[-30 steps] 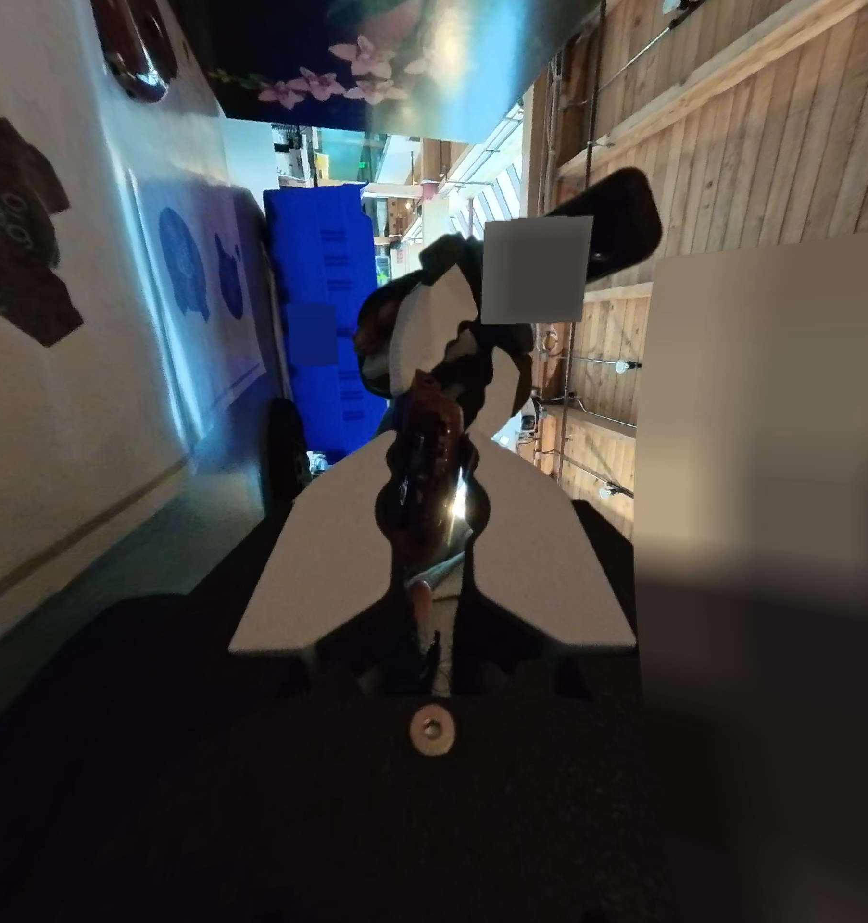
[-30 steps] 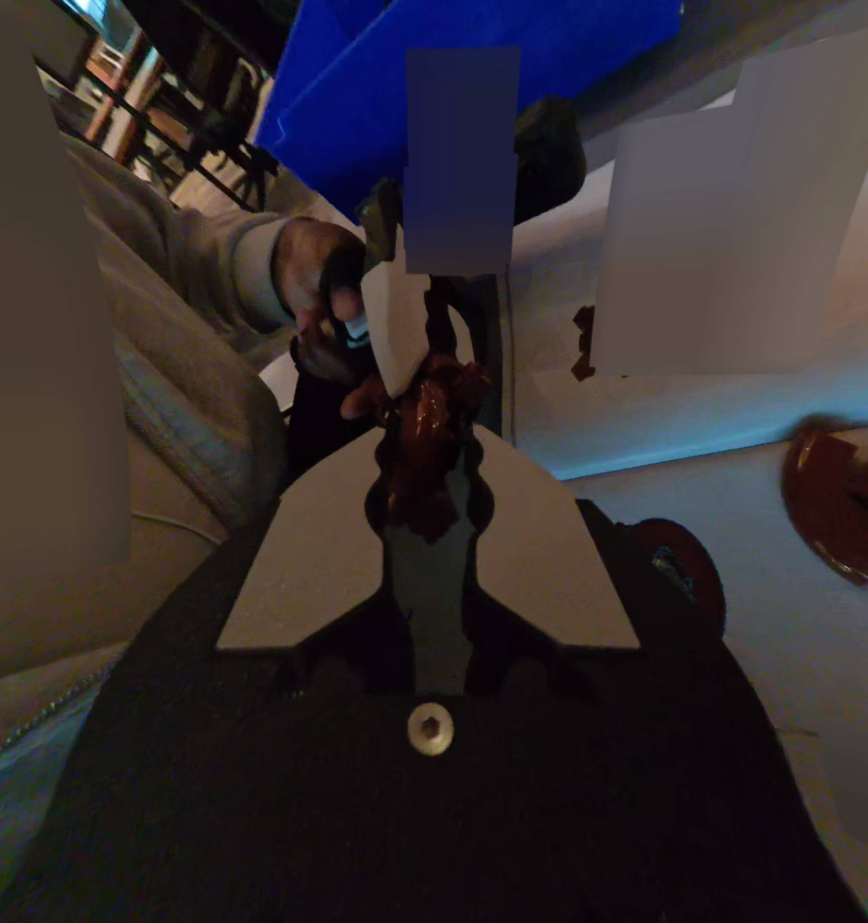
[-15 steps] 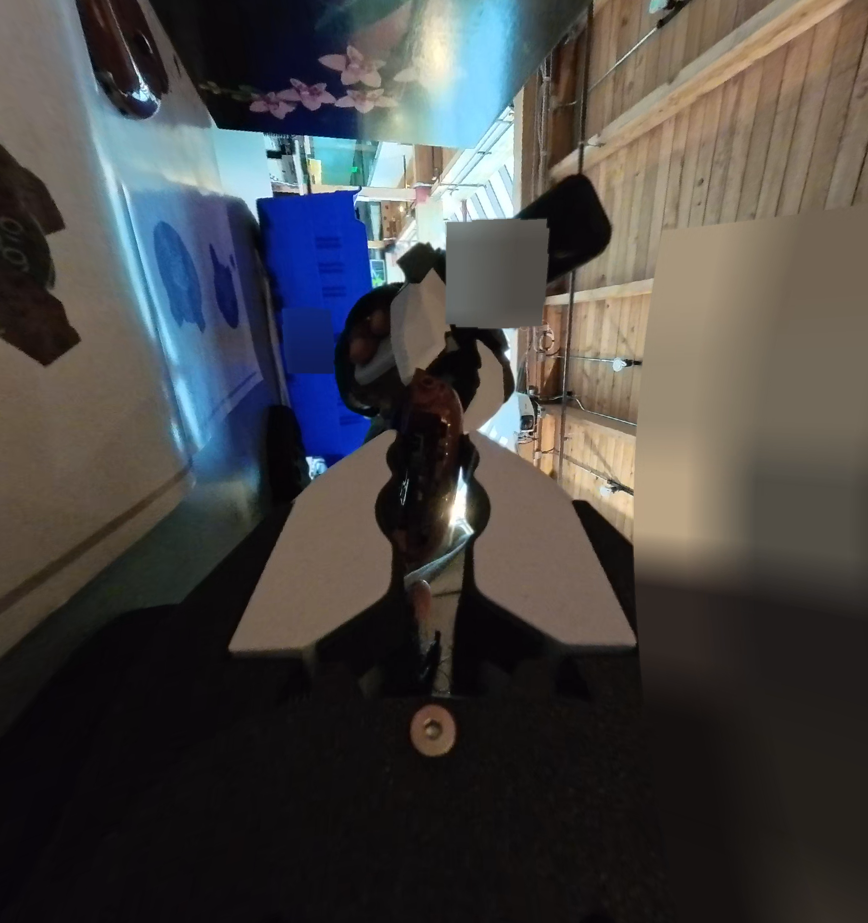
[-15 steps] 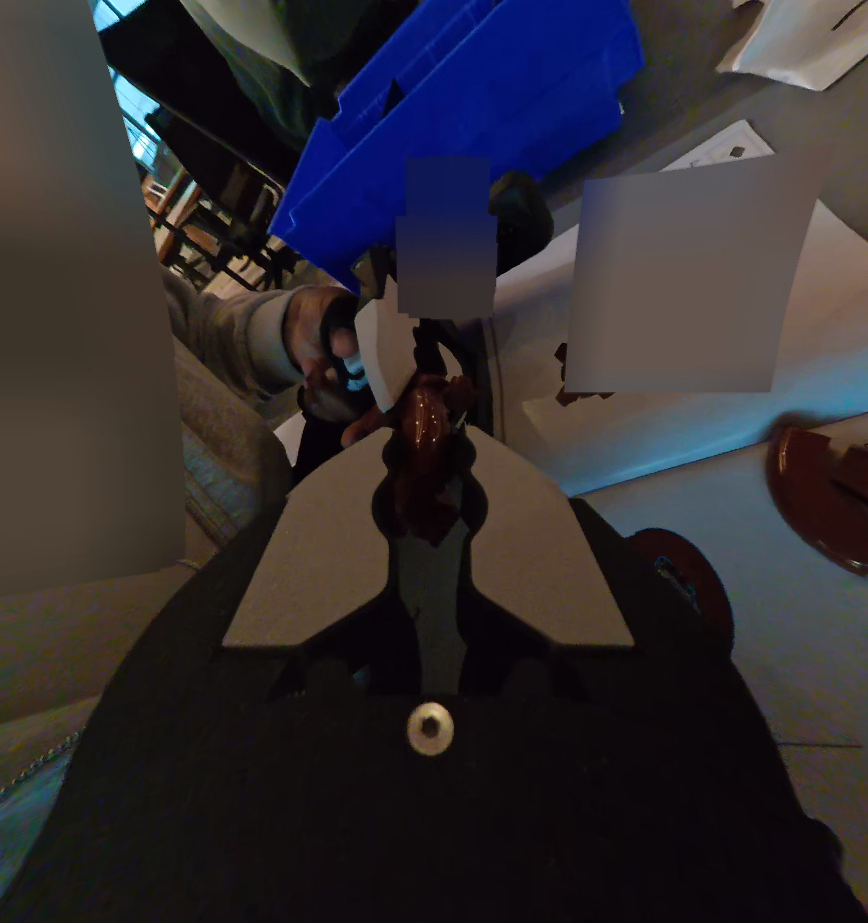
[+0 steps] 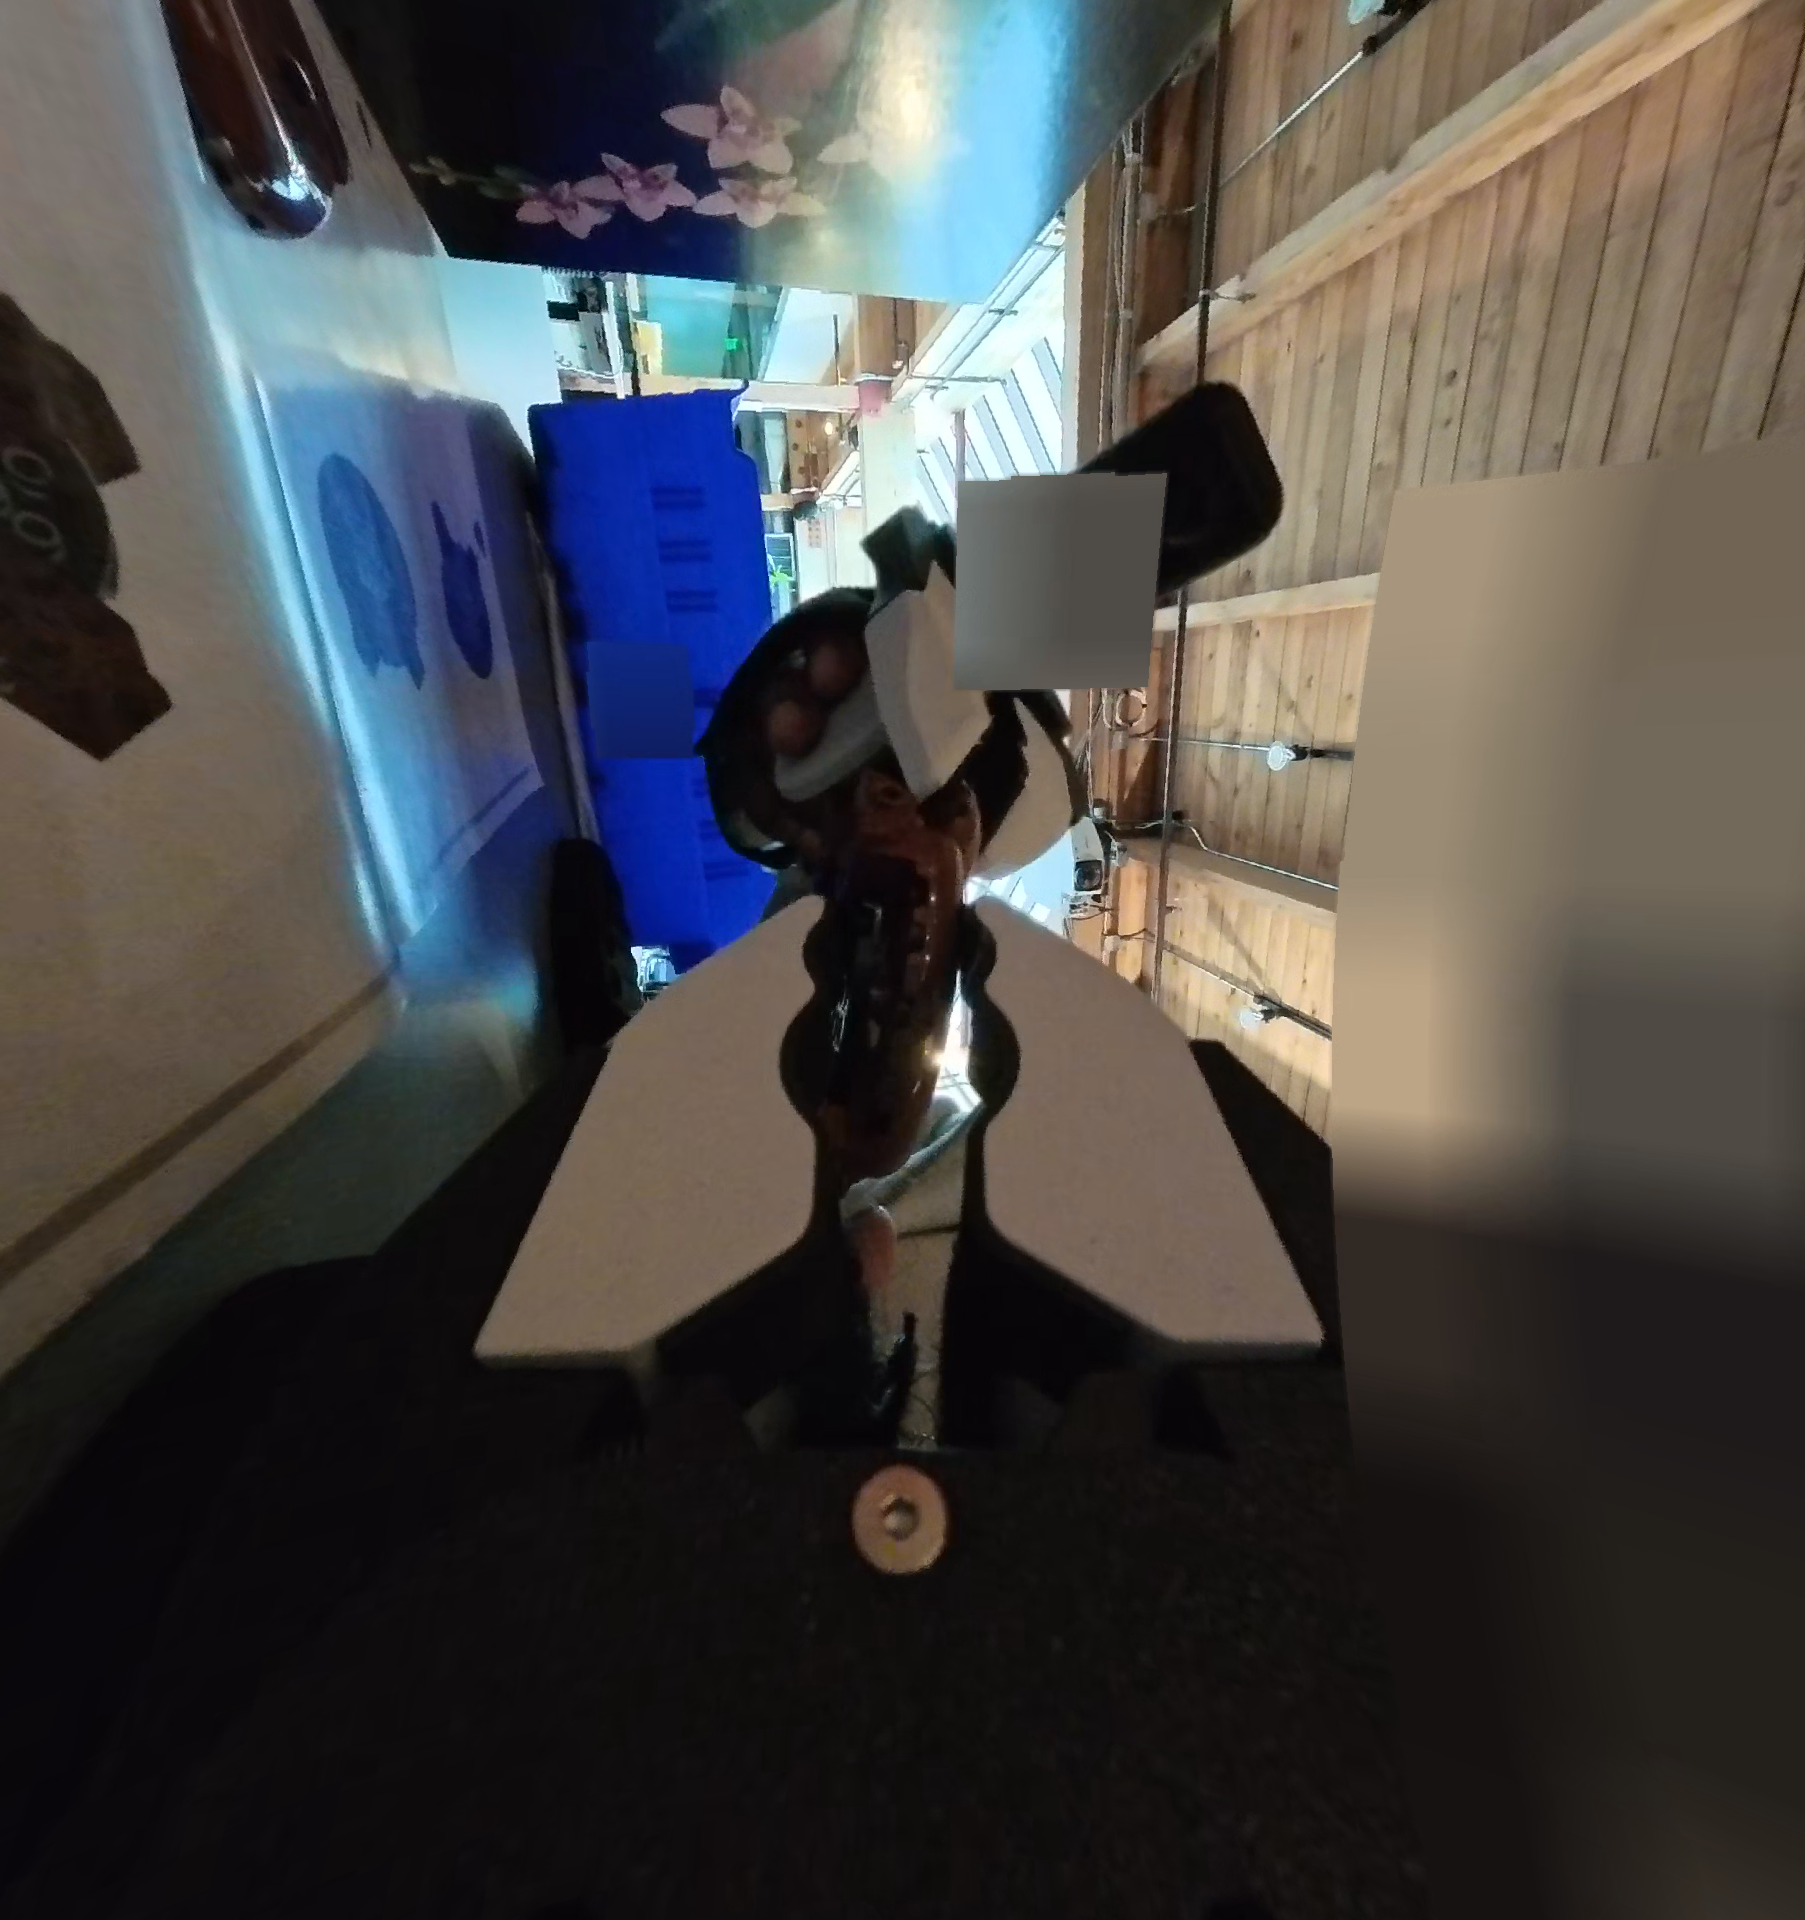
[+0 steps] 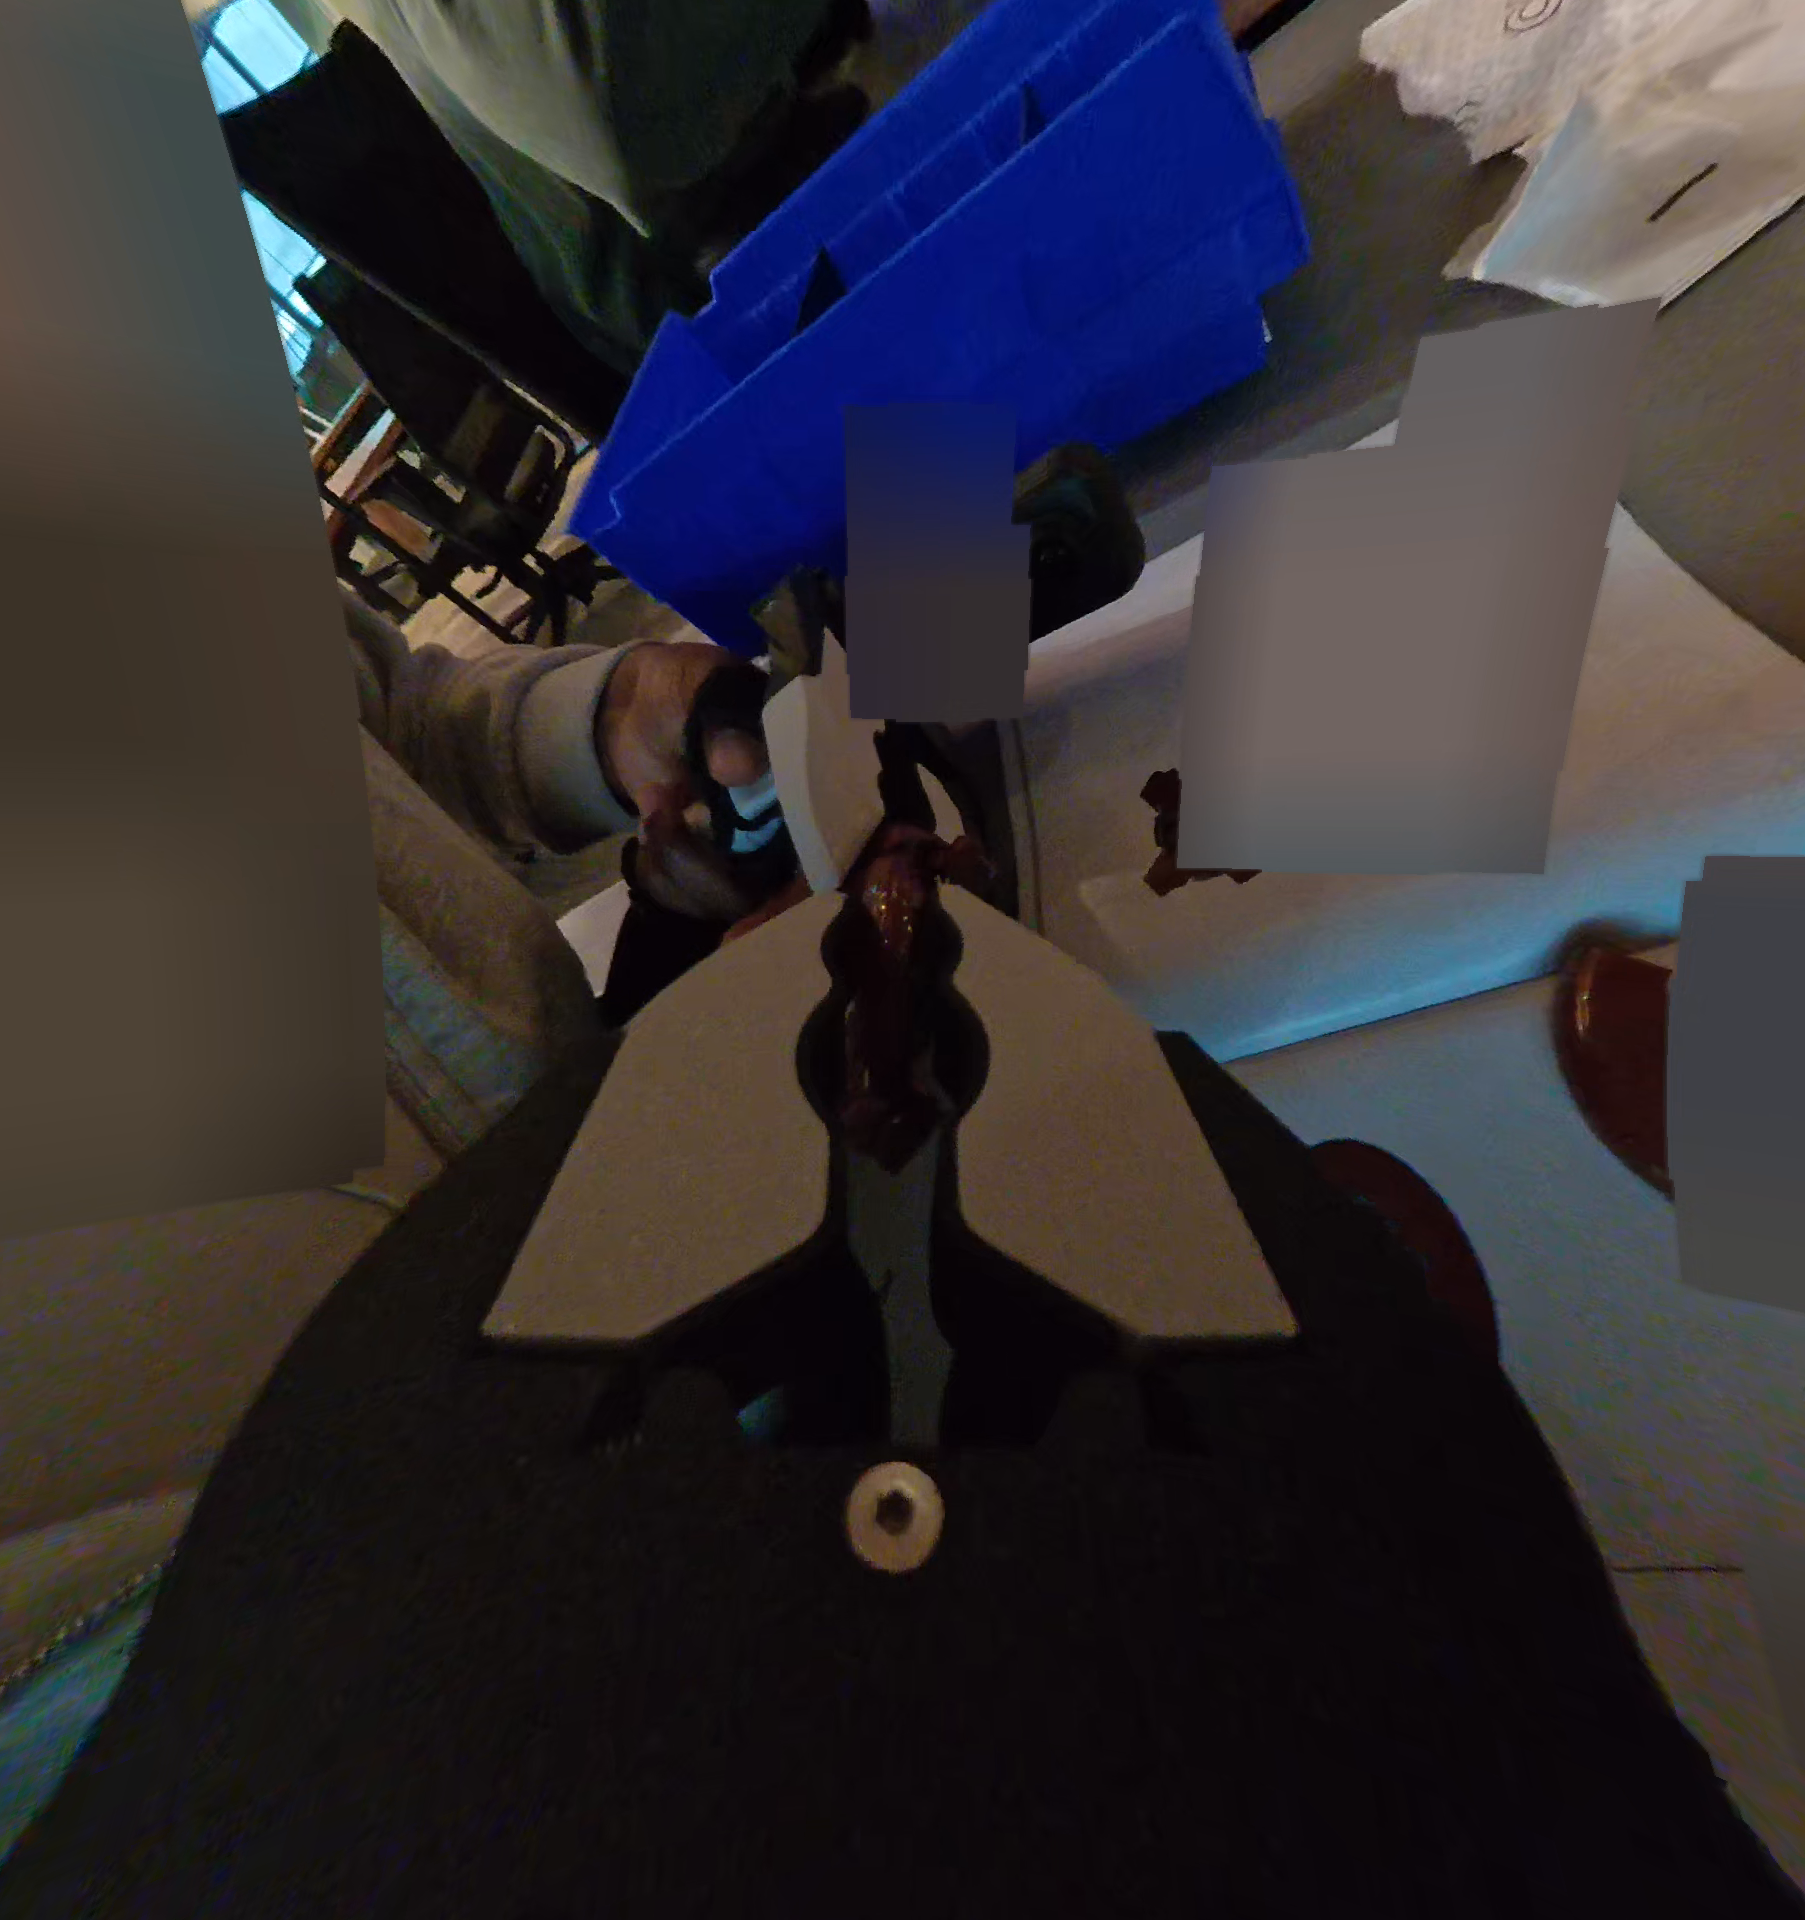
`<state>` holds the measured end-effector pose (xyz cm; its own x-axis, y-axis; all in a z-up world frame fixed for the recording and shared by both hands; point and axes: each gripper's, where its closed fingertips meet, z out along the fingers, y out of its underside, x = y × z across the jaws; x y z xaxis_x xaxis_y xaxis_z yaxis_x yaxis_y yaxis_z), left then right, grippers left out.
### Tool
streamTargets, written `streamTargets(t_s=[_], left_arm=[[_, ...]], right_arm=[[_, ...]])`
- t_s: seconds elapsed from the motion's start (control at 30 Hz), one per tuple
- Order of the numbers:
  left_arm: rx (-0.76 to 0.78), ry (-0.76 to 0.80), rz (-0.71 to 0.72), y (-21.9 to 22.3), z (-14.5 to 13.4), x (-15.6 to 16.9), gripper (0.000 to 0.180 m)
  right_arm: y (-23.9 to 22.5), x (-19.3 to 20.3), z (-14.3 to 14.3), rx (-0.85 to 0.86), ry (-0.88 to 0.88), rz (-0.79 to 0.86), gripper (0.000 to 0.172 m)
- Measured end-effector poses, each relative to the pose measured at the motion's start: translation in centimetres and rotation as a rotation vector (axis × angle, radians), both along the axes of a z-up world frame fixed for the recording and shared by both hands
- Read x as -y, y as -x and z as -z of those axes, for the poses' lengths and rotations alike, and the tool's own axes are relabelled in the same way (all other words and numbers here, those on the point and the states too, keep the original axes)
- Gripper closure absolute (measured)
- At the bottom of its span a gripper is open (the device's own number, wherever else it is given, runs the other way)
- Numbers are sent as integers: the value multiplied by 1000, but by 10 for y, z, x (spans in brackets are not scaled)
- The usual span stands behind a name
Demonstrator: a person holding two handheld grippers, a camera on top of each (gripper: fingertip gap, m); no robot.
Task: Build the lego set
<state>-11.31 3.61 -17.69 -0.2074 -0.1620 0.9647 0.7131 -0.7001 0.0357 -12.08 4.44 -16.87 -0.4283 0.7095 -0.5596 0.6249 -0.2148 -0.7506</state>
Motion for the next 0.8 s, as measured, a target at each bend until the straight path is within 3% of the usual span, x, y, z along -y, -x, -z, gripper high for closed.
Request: streamTargets(t_s=[0.1, 0.33, 0.47, 0.67, 0.8], left_arm=[[13, -4, -5, 1, -1, 0, 160], [16, -27, -20, 3, -4, 1, 160], [1, -23, -20, 2, -3, 0, 160], [3, -35, -23, 2, -4, 1, 160], [18, -42, -17, 3, -6, 2, 160]], right_arm=[[2, 0, -3, -36, 7, 22, 163], [6, -5, -3, -8, 338, 143, 164], [5, -1, -1, 42, 294, 125, 164], [3, 7, 1, 98, 71, 59, 161], [1, 6, 1, 133, 53, 23, 152]])
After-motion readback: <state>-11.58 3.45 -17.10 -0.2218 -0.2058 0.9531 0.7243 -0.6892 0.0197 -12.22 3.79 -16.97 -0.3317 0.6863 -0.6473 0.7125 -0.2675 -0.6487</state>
